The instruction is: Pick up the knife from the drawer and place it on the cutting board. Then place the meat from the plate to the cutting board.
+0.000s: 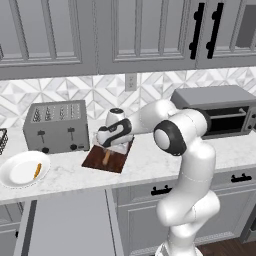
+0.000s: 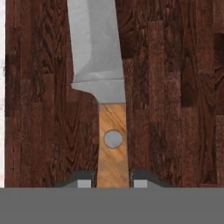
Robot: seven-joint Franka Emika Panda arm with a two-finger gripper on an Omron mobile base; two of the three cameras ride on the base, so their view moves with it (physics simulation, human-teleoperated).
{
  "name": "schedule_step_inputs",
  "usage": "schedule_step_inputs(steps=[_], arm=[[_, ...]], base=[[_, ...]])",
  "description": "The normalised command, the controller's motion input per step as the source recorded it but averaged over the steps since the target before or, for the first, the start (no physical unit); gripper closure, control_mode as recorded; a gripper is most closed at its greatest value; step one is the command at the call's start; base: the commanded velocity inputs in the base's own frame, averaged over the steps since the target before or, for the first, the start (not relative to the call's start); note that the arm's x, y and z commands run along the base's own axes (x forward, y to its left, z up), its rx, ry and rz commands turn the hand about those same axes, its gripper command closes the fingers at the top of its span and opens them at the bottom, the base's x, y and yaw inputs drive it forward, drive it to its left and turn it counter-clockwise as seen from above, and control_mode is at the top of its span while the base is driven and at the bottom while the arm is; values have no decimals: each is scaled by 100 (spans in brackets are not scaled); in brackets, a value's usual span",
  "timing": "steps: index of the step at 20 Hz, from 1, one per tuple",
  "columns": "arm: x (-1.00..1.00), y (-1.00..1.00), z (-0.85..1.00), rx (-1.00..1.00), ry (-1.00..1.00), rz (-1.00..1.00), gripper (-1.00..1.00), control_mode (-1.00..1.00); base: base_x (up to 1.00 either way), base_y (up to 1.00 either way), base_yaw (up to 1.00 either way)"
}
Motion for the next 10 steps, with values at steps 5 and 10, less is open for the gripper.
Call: schedule_step_inputs(steps=[5,10], arm=[[0,0,3,0,4,0,-100,-100],[-10,0,26,-3,2,0,-100,-100]], base=[[0,0,0],[0,0,0]])
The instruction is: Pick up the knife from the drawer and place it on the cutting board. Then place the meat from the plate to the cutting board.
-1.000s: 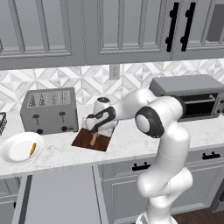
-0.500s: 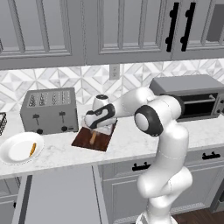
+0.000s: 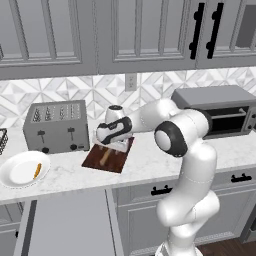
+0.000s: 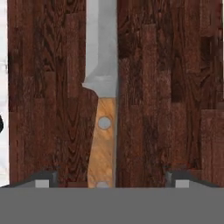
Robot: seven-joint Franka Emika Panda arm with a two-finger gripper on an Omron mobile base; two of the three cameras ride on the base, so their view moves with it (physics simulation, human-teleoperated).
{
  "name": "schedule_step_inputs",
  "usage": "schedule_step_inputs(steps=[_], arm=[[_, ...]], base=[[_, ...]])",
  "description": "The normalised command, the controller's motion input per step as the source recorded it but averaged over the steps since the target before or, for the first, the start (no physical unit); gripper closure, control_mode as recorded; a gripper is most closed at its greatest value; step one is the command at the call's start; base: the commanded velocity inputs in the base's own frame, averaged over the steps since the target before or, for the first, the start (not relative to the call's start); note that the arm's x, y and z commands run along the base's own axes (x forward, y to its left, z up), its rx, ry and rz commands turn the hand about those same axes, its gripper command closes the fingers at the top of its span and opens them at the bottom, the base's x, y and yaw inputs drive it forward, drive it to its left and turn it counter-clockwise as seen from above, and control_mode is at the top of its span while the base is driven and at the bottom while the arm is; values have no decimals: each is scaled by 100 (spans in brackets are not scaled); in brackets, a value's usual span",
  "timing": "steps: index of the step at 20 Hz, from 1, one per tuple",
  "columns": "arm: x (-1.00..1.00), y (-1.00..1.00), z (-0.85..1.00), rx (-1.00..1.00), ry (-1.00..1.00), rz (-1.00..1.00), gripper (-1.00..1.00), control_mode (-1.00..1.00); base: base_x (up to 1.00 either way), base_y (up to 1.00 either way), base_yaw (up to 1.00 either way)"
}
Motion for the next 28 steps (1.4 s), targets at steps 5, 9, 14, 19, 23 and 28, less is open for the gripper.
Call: schedule_step_inputs(steps=[5,9,14,19,23,28], arm=[[-74,-4,49,0,-2,0,-100,-100],[-97,-12,45,0,-3,0,-100,-100],[-94,-4,30,0,-1,0,-100,-100],[-53,48,26,0,-3,7,-100,-100],[-11,95,10,0,-1,22,-100,-100],[0,100,8,-9,7,29,-100,-100]], base=[[0,0,0],[0,0,0],[0,0,0],[0,0,0],[0,0,0],[0,0,0]])
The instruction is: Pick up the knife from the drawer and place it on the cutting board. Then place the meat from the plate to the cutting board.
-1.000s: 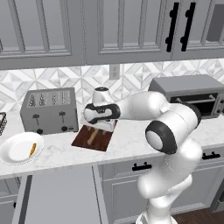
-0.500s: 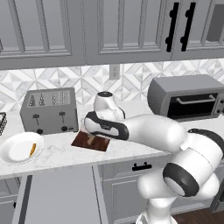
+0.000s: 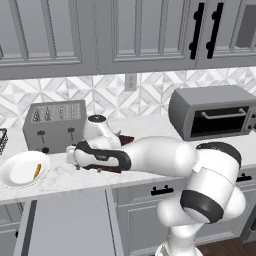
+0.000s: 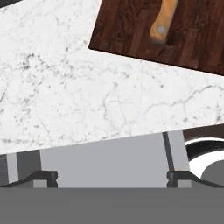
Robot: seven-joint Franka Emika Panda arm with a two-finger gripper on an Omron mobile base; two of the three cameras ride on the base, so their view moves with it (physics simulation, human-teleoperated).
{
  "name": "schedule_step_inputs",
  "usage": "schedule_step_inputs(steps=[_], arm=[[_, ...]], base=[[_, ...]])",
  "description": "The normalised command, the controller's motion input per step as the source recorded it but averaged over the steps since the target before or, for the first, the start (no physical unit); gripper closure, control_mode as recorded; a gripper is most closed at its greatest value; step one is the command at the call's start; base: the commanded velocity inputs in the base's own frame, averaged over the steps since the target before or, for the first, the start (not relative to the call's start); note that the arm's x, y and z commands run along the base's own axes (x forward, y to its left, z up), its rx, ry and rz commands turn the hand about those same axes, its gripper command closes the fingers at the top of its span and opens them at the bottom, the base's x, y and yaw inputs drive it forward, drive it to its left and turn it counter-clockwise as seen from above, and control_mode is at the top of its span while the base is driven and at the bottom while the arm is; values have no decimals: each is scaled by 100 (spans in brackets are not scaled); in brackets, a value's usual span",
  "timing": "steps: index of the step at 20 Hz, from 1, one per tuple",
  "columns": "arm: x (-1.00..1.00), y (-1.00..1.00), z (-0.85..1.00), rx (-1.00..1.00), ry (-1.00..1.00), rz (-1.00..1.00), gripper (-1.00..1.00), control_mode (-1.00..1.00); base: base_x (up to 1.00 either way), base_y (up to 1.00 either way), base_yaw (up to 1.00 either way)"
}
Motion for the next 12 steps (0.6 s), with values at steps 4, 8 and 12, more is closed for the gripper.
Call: schedule_step_inputs(steps=[4,8,12], arm=[[0,100,38,-15,23,27,-100,-100],[0,100,42,-15,19,21,-100,-100],[0,82,4,-9,9,19,-100,-100]], base=[[0,0,0],[0,0,0],[0,0,0]])
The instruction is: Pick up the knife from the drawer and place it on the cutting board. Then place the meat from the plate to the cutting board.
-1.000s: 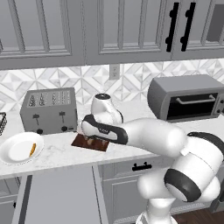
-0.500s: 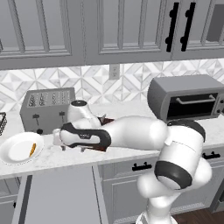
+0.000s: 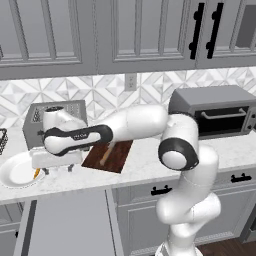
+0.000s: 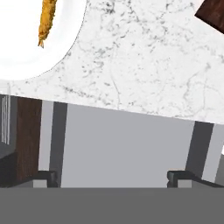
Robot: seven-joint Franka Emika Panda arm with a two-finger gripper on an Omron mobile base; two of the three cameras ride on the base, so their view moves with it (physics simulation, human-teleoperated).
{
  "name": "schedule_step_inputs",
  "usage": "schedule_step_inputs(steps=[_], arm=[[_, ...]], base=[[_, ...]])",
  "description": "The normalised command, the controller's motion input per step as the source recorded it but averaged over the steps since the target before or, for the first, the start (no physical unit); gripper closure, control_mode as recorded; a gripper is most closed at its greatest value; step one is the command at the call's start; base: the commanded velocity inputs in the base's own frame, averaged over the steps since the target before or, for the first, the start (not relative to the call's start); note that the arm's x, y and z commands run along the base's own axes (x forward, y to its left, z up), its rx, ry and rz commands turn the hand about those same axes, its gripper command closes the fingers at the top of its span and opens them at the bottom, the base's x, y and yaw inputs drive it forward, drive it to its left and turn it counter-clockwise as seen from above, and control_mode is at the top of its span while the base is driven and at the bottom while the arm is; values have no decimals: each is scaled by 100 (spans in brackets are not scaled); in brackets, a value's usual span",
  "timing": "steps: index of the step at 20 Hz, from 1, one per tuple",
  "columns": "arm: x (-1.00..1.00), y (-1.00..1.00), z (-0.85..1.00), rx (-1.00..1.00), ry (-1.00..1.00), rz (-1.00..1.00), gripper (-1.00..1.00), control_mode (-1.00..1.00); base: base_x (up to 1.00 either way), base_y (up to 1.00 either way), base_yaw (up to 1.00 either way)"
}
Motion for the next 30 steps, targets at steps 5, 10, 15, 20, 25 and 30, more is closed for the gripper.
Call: schedule_step_inputs(steps=[5,10,15,20,25,30], arm=[[0,29,-29,-1,-4,11,-100,-100],[-1,2,-33,0,-9,3,-100,-100],[8,14,-6,1,-6,0,-100,-100],[0,-8,-13,8,0,0,-100,-100],[3,-23,-36,14,1,-2,-100,-100],[13,0,-2,17,-9,0,-100,-100]], base=[[0,0,0],[0,0,0],[0,0,0],[0,0,0],[0,0,0],[0,0,0]])
